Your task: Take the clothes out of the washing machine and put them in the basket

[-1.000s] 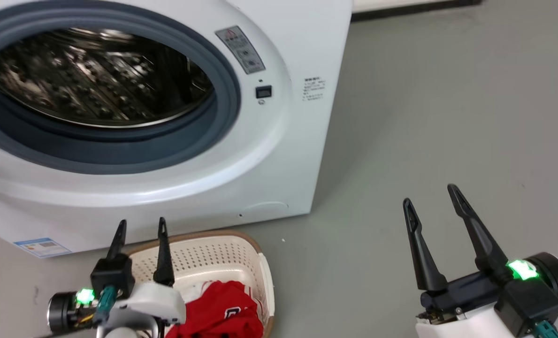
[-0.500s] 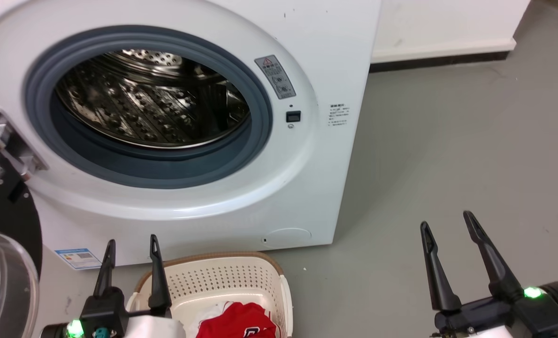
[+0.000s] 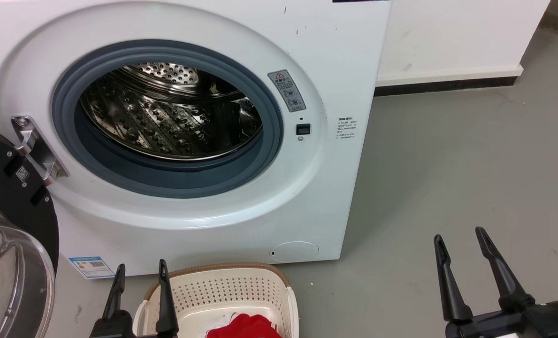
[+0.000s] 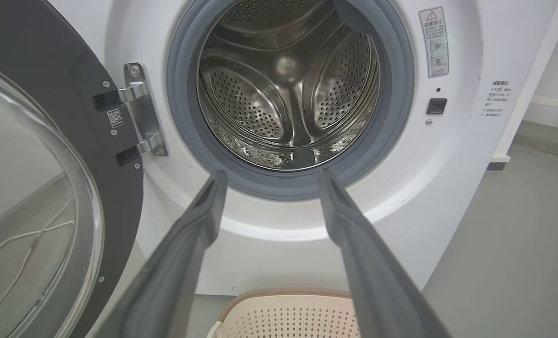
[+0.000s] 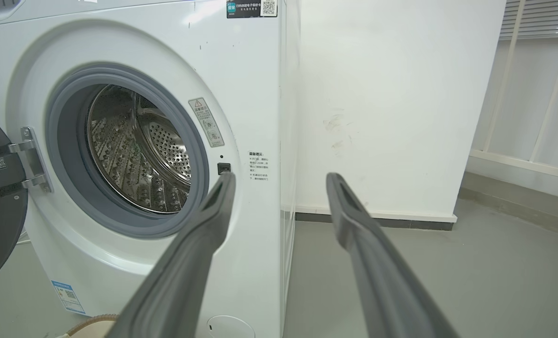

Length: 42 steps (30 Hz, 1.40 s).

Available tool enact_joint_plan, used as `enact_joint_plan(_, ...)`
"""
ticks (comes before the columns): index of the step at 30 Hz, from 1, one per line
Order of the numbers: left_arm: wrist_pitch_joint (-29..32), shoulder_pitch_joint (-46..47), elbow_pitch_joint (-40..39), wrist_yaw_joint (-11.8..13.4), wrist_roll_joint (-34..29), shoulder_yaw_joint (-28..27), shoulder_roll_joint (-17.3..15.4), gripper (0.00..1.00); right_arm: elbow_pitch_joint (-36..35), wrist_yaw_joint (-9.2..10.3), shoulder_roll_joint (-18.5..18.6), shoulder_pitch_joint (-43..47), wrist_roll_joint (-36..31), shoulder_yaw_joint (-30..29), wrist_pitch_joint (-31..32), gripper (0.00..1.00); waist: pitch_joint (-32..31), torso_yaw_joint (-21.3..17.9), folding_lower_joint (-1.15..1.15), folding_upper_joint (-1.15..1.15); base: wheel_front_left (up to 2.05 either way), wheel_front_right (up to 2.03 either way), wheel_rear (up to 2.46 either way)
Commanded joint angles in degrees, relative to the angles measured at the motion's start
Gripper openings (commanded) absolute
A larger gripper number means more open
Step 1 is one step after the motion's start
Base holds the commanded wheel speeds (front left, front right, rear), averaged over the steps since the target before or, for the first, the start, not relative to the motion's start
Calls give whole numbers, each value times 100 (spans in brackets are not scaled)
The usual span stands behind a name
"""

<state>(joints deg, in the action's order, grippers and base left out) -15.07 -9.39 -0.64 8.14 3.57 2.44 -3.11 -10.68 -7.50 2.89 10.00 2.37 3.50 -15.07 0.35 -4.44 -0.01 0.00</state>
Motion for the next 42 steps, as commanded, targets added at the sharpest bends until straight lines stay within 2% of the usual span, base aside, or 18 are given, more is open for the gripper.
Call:
enact_joint_plan(1, -14, -86, 5, 13, -13, -5, 16, 100, 34, 2, -3, 99, 44, -32, -15, 100, -36, 4, 1, 0, 0, 0, 0)
enact_joint_plan(22, -14, -197, -34, 120, 40, 18, 29, 100, 104, 2, -3, 201, 143, -75, -15, 100, -139, -21, 1, 0, 0, 0, 0)
enact_joint_plan(23, 3, -125, -8, 102, 34, 35, 14, 0, 135, 0, 0, 176, 143, -73, 0, 0, -139, -20, 1, 0, 0, 0, 0)
enact_joint_plan(26, 30, -145, 95, 106, 88, 71, 14, 0, 256, 0, 0, 205, 197, -59, 8, 0, -136, -19, 1, 0, 0, 0, 0)
enact_joint_plan(42, 368, 210, 363, -240, 2079, -2, -96, 0, 713, 0, 137, -194, 2219, -90, 324, 0, -122, 41, 1, 0, 0, 0, 0)
